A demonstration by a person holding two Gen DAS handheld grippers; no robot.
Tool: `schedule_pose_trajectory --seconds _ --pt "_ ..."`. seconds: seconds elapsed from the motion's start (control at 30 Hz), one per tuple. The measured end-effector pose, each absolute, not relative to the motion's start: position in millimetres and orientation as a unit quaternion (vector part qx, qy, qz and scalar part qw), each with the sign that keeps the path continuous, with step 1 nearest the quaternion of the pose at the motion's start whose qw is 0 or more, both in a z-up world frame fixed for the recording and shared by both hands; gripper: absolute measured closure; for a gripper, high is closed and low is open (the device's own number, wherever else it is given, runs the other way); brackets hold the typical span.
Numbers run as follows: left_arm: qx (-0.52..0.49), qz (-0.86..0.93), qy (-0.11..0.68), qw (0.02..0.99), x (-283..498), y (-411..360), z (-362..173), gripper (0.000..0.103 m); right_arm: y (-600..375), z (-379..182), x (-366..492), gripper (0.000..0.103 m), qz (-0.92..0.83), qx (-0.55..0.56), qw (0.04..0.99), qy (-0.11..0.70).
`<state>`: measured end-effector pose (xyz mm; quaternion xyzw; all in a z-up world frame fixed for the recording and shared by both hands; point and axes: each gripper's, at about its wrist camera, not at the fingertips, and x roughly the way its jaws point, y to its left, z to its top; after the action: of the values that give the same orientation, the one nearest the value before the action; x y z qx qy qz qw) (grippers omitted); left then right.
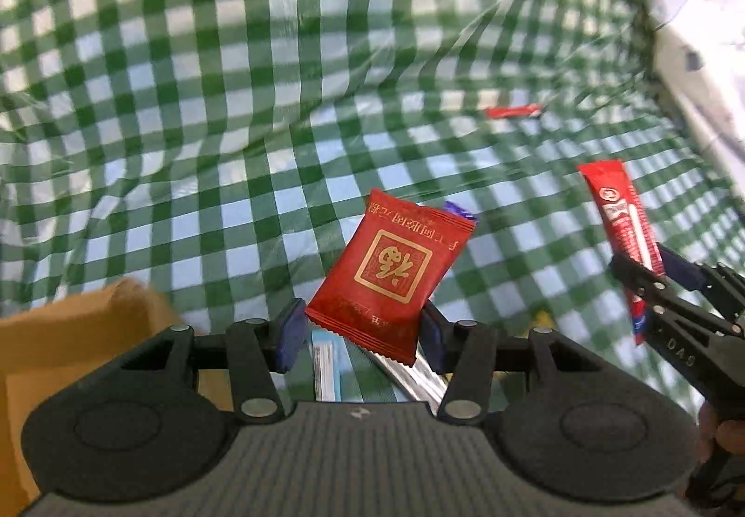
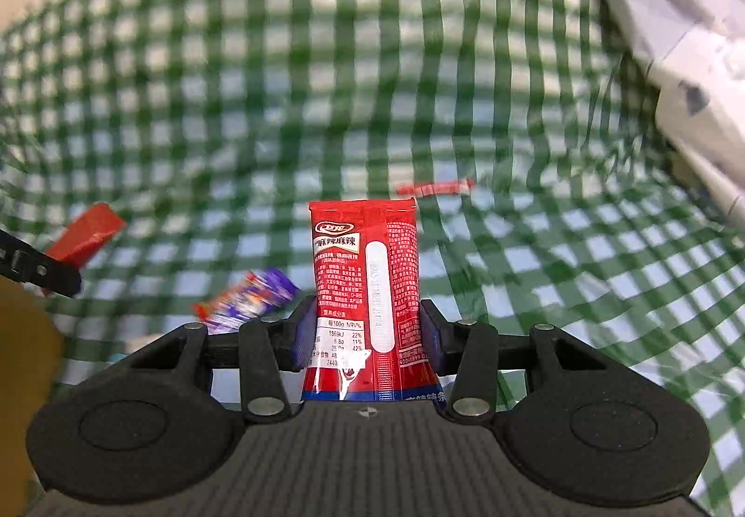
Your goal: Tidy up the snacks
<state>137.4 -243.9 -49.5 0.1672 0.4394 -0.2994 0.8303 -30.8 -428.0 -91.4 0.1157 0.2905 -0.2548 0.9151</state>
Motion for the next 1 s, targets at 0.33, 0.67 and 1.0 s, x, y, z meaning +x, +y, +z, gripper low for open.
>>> schedule_pose_trajectory --seconds 0.33,0.67,1.0 --pt "0.132 -0.301 0.405 0.853 34.3 -106.5 23.3 0.047 -299.2 -19.5 -104.2 0.055 -0.183 0.135 0.943 0.245" --pt "0.114 -0.246 0.407 0.872 -46.8 28.4 42.0 0.047 -159.2 15.6 -136.1 0.055 -0.052 0.143 0.949 0.277" --pt "0.093 -0.206 0.394 0.891 -98.8 110.1 40.6 0.047 -68.5 29.8 -156.6 0.055 -0.014 0.098 0.949 0.299"
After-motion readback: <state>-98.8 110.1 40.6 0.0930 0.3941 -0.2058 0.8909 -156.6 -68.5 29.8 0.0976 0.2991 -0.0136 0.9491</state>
